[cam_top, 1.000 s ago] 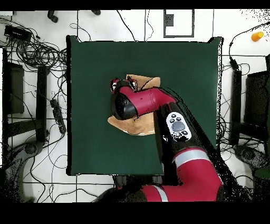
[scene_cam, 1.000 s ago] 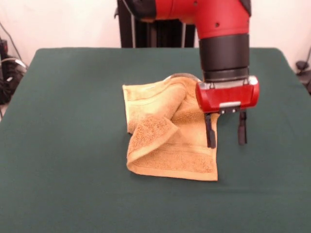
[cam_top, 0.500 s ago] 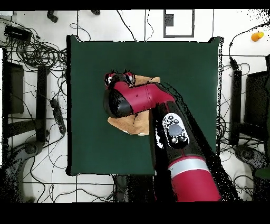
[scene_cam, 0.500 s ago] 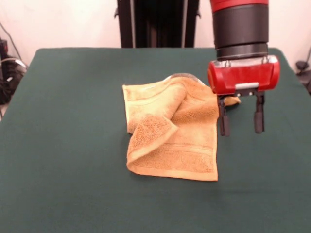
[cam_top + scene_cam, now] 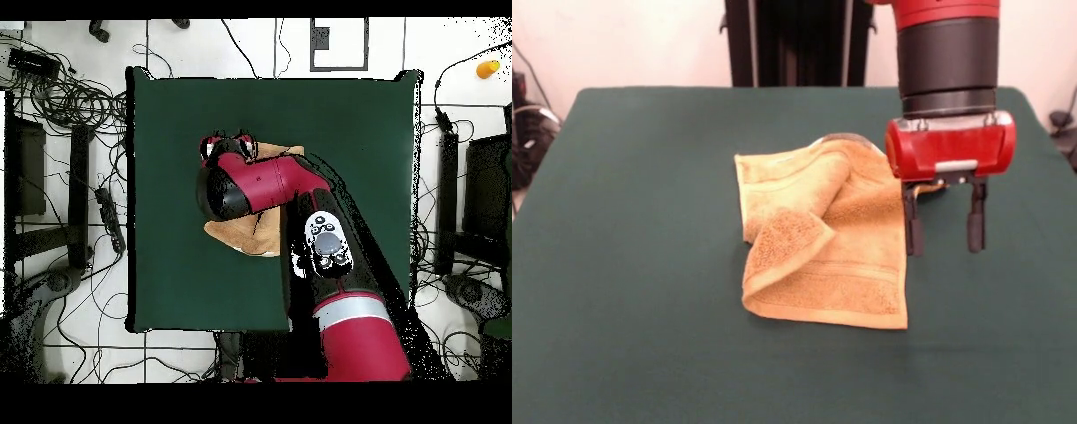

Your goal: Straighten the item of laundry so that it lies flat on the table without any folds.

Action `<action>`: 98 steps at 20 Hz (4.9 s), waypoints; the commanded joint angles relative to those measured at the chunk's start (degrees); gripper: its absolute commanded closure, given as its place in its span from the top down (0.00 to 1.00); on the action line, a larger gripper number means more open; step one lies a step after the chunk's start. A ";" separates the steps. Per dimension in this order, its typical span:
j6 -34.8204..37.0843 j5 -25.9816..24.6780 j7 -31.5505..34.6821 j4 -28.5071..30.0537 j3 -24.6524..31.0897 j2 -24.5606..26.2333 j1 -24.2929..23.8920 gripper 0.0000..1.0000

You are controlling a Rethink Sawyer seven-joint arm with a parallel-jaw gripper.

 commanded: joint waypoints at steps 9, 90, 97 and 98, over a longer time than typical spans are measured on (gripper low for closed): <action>6.57 -0.63 1.46 -6.16 -4.08 7.18 3.17 1.00; 7.09 1.46 4.02 -7.41 -7.72 20.95 5.77 1.00; 7.71 2.02 4.21 -8.78 -7.77 23.09 6.30 1.00; 8.22 1.87 3.26 -8.77 -7.11 23.17 5.82 1.00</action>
